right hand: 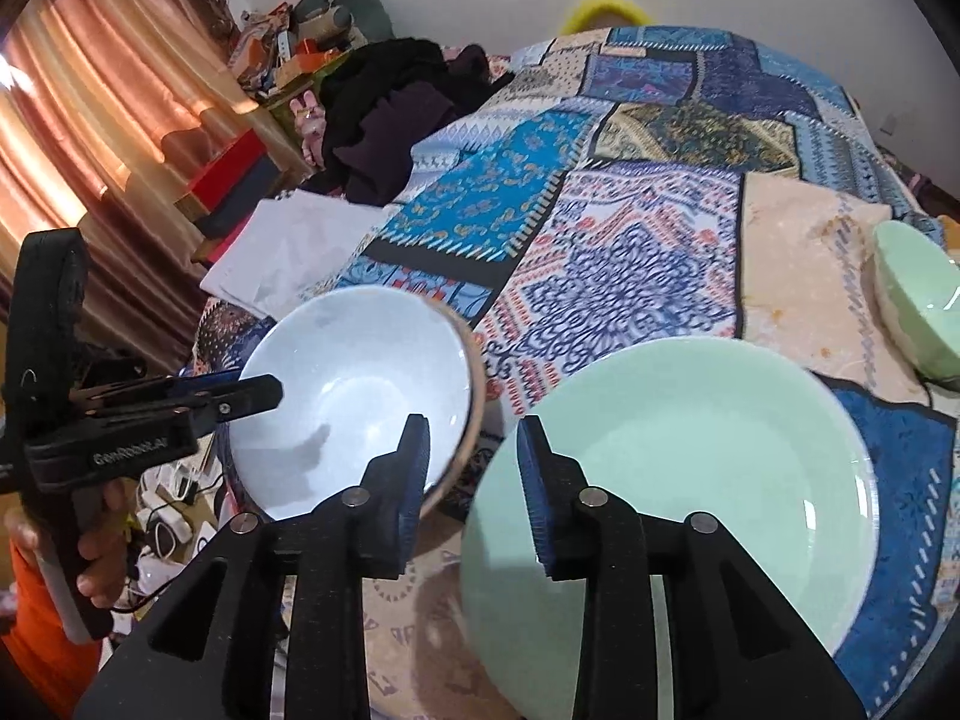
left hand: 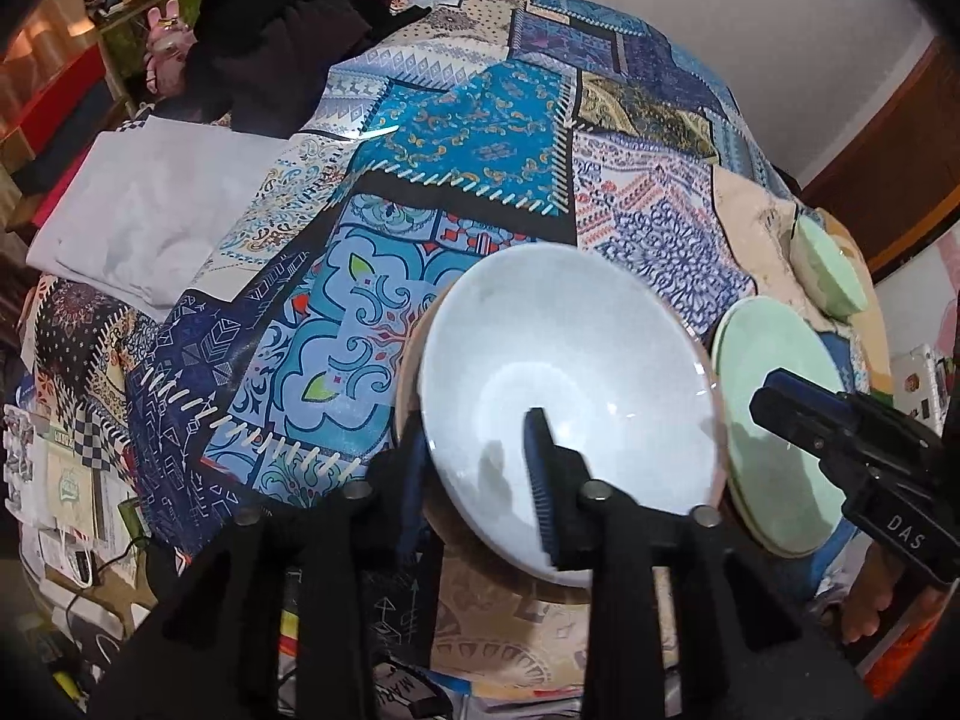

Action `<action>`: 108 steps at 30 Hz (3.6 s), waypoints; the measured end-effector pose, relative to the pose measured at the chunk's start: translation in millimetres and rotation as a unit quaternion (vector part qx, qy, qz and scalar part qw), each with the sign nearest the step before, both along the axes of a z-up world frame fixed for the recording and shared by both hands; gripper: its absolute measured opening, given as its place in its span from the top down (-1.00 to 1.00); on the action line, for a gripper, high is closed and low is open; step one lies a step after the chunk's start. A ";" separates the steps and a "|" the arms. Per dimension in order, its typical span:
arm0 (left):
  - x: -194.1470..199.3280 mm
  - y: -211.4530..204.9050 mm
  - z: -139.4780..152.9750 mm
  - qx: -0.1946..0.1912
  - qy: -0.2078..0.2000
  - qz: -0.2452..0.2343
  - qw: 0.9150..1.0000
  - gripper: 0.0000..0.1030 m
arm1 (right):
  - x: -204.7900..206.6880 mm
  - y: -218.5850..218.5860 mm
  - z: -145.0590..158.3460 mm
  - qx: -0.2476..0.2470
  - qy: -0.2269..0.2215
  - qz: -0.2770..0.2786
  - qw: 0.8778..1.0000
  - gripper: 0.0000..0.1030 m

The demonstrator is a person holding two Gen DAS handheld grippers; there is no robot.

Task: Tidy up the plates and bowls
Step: 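Lower the white bowl onto the plate stack and open both grippers, then move both grippers to the mint green bowl and grasp its rim, then lift the mint green bowl with both grippers and carry it toward the stack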

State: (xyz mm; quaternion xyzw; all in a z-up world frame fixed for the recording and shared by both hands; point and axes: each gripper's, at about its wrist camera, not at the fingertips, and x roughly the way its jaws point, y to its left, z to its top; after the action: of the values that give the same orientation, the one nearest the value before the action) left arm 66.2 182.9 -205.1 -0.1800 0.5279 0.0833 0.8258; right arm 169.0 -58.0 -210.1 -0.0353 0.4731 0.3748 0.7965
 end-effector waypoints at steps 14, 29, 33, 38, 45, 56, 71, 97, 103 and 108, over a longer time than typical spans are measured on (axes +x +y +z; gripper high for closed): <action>16.7 -43.0 80.1 0.045 -0.091 -0.035 0.994 -0.11 | 20.6 -78.2 39.8 0.012 -0.070 -0.068 0.995 0.20; 115.5 -134.3 84.0 0.043 -0.102 -0.100 0.989 -0.38 | 87.3 -205.1 39.6 -0.019 -0.093 -0.219 0.971 0.07; 148.5 -153.1 72.3 0.040 -0.084 -0.120 0.988 -0.39 | 108.5 -224.2 27.6 -0.027 -0.084 -0.248 0.965 0.07; 186.0 -174.9 53.1 0.035 -0.058 -0.142 0.987 -0.39 | 140.5 -235.0 5.8 -0.035 -0.062 -0.266 0.961 0.07; 224.8 -200.3 23.6 0.037 -0.027 -0.174 0.984 -0.39 | 174.7 -239.2 -22.7 -0.042 -0.030 -0.265 0.963 0.33; 263.5 -226.4 -4.0 0.032 0.002 -0.209 0.977 -0.39 | 186.8 -226.5 -32.9 -0.063 -0.048 -0.228 0.971 0.60; 294.8 -236.6 -40.9 0.018 0.032 -0.206 0.978 -0.30 | 174.6 -191.5 -35.4 -0.051 -0.027 -0.131 0.990 0.60; 275.7 -261.2 -44.5 0.020 0.031 -0.233 0.972 0.71 | 162.2 -193.8 -27.7 -0.057 -0.012 -0.144 0.988 0.64; 255.7 -261.4 -23.1 0.018 0.016 -0.234 0.972 0.71 | 144.7 -196.4 -7.4 -0.047 -0.026 -0.146 0.988 0.64; 237.0 -261.5 -1.3 0.020 -0.002 -0.235 0.972 0.71 | 129.5 -197.1 11.2 -0.036 -0.042 -0.148 0.987 0.64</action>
State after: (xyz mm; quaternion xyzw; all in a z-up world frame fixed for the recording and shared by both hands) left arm 303.1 -78.6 -206.5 -0.0347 0.5520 -0.1028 0.8268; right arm 298.5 -255.1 -199.0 -0.0094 0.4520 0.2340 0.8607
